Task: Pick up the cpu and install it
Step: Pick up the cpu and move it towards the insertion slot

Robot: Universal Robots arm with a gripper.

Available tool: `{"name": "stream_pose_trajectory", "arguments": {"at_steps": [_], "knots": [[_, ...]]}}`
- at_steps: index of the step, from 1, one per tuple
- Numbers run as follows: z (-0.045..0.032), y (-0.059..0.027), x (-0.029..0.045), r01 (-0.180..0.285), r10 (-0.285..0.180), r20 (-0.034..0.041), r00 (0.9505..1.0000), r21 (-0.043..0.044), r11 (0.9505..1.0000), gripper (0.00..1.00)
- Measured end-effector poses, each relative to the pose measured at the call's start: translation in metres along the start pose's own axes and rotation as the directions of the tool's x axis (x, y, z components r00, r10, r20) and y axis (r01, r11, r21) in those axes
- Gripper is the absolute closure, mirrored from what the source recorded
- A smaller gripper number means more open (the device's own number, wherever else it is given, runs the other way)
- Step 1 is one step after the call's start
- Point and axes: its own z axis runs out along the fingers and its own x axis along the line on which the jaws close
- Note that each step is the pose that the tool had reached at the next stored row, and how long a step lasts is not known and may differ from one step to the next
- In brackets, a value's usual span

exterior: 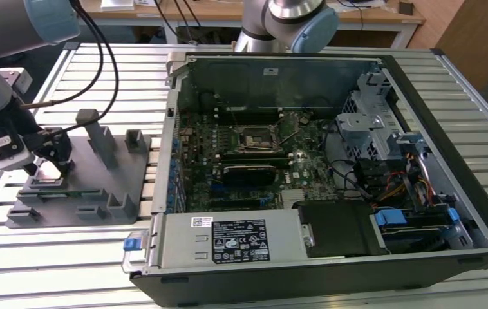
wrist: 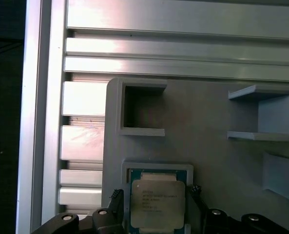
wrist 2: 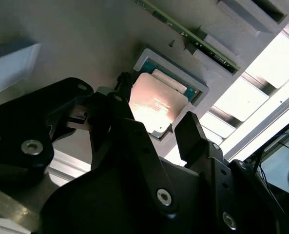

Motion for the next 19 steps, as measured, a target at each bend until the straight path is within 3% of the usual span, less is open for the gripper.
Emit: {"name": "stream_pose_trajectory", "arguments": {"at_steps": [19], "knots": [[0.0016, -0.0001, -0.0014, -0.008, 0.008, 0.0001, 1.0, 0.0011, 1.0, 0.37]]}}
